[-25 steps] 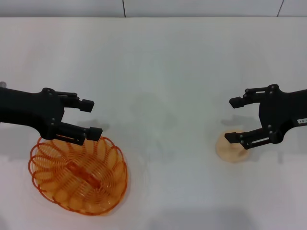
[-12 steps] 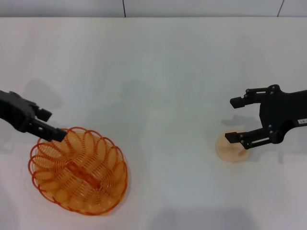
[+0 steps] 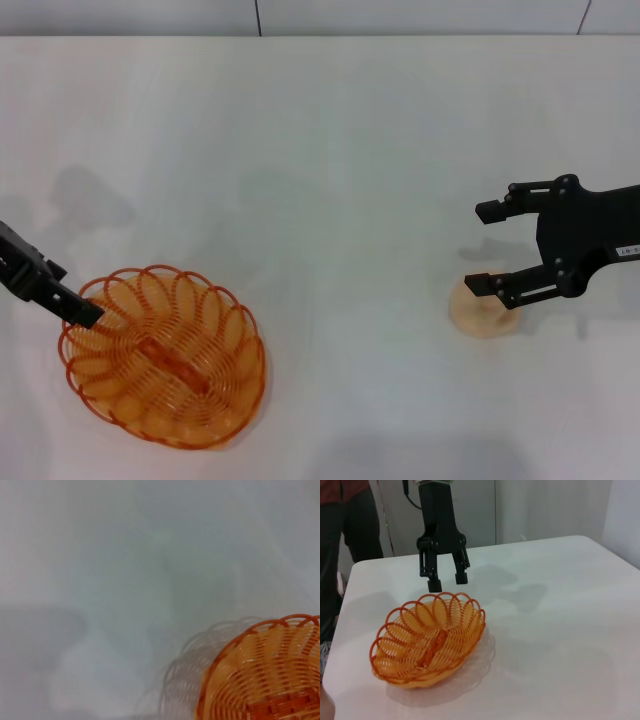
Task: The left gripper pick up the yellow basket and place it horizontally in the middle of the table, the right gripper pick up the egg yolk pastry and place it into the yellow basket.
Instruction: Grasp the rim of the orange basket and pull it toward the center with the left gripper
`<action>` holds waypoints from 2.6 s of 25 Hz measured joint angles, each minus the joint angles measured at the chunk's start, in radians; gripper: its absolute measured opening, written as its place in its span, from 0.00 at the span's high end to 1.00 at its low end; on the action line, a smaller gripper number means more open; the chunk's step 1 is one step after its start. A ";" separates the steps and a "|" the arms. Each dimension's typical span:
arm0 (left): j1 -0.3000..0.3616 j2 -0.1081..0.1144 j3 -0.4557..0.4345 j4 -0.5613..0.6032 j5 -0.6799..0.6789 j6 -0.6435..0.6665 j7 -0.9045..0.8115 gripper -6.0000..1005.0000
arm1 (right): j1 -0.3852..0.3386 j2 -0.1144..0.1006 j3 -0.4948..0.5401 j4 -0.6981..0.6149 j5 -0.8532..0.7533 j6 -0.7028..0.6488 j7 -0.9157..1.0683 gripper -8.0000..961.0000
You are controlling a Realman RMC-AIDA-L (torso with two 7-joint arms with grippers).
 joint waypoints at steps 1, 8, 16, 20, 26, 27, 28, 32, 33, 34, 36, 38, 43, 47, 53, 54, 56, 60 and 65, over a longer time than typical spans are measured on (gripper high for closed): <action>0.000 -0.001 0.002 -0.001 0.000 -0.002 -0.002 0.12 | 0.000 0.000 0.000 0.000 0.000 0.000 0.000 0.13; -0.001 -0.015 0.036 -0.035 0.008 -0.030 -0.015 0.12 | 0.000 0.000 -0.002 0.001 0.001 0.002 0.000 0.13; -0.003 -0.018 0.052 -0.059 0.013 -0.060 -0.021 0.13 | -0.003 0.000 -0.002 0.002 0.001 0.000 0.000 0.13; -0.008 -0.024 0.052 -0.071 0.013 -0.077 -0.022 0.13 | -0.006 0.000 -0.001 0.002 0.001 -0.002 0.000 0.13; -0.030 -0.031 0.058 -0.114 0.015 -0.090 -0.024 0.15 | -0.011 0.000 -0.001 0.008 0.001 -0.005 0.000 0.13; -0.032 -0.032 0.064 -0.116 0.016 -0.094 -0.028 0.16 | -0.011 0.000 -0.001 0.010 0.001 -0.005 0.000 0.13; -0.032 -0.033 0.068 -0.116 0.018 -0.097 -0.031 0.17 | -0.011 0.000 -0.001 0.012 0.001 -0.006 0.000 0.13; -0.032 -0.038 0.079 -0.117 0.037 -0.109 -0.039 0.41 | -0.011 0.000 -0.001 0.016 0.001 -0.007 0.000 0.13; -0.031 -0.039 0.079 -0.117 0.038 -0.113 -0.039 0.43 | -0.011 0.000 -0.002 0.016 0.001 -0.007 0.000 0.13; -0.031 -0.040 0.079 -0.117 0.038 -0.116 -0.039 0.45 | -0.011 0.000 -0.001 0.017 0.001 -0.007 0.000 0.13; -0.031 -0.041 0.079 -0.118 0.039 -0.121 -0.039 0.49 | -0.011 0.000 -0.001 0.021 0.001 -0.008 0.000 0.13; -0.033 -0.043 0.079 -0.121 0.039 -0.124 -0.041 0.52 | -0.011 0.000 -0.001 0.025 0.001 -0.008 0.000 0.13; -0.041 -0.048 0.106 -0.122 0.040 -0.125 -0.077 0.53 | -0.010 0.000 0.000 0.027 0.001 -0.004 -0.002 0.13; -0.042 -0.047 0.155 -0.122 0.040 -0.126 -0.115 0.54 | -0.010 0.000 0.004 0.030 0.001 -0.003 -0.005 0.13; -0.047 -0.047 0.167 -0.122 0.056 -0.139 -0.134 0.55 | -0.010 0.000 0.006 0.045 0.001 -0.001 -0.008 0.13; -0.048 -0.049 0.167 -0.122 0.060 -0.146 -0.137 0.55 | -0.010 0.000 0.007 0.047 0.001 0.000 -0.008 0.13; -0.048 -0.052 0.167 -0.122 0.063 -0.156 -0.137 0.56 | -0.010 0.000 0.008 0.051 0.001 0.000 -0.009 0.13; -0.050 -0.061 0.171 -0.124 0.065 -0.171 -0.134 0.57 | -0.010 0.000 0.008 0.054 0.001 0.000 -0.009 0.13; -0.052 -0.068 0.178 -0.142 0.065 -0.195 -0.136 0.58 | -0.011 0.000 0.009 0.054 0.001 0.000 -0.009 0.13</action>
